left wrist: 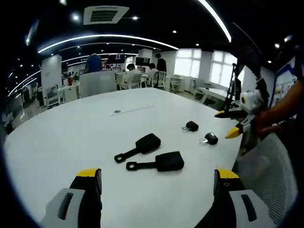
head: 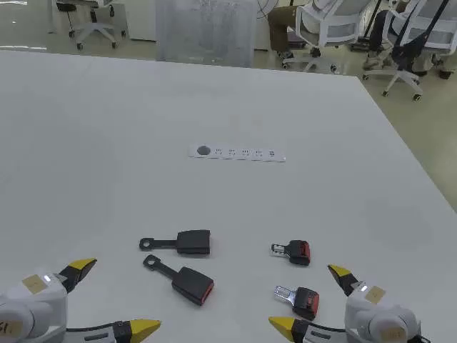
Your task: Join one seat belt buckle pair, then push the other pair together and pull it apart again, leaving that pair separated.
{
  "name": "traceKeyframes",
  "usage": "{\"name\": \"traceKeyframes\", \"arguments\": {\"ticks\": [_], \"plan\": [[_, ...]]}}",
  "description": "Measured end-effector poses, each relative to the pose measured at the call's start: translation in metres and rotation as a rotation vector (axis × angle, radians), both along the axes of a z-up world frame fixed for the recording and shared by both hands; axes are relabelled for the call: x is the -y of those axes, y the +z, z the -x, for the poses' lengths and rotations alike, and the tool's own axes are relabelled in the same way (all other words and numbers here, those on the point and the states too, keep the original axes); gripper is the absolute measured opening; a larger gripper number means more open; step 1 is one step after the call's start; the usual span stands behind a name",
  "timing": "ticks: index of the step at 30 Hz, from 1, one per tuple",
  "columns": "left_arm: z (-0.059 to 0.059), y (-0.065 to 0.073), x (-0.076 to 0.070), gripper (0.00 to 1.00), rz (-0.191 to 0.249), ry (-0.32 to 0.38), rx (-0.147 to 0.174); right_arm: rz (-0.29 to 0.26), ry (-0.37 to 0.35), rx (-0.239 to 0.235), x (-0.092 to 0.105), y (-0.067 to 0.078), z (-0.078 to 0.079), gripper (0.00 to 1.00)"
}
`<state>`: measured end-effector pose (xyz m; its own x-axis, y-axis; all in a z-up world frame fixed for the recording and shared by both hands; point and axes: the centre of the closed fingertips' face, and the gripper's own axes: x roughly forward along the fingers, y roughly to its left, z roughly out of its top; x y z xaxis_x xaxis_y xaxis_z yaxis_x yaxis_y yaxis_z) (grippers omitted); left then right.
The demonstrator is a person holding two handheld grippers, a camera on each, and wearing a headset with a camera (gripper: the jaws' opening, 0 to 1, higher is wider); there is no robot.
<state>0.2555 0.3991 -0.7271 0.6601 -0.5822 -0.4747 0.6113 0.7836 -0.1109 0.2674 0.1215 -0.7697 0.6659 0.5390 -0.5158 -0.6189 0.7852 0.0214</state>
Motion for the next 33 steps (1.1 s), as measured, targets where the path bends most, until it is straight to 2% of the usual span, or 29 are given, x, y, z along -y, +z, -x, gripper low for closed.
{"name": "traceKeyframes", "arguments": {"ticks": [6,19,33], "plan": [[0.001,0.001,-0.001,1.00,0.005,0.007,0.001,-0.006,0.014,-0.013,0.000,-0.002,0.004,0.94],[0.001,0.006,-0.003,1.00,0.019,0.021,0.009,-0.011,0.016,0.000,0.002,0.002,0.002,0.94],[0.001,0.006,-0.003,1.00,0.030,-0.001,0.001,-0.042,0.080,-0.009,-0.008,0.005,0.005,0.93]]}}
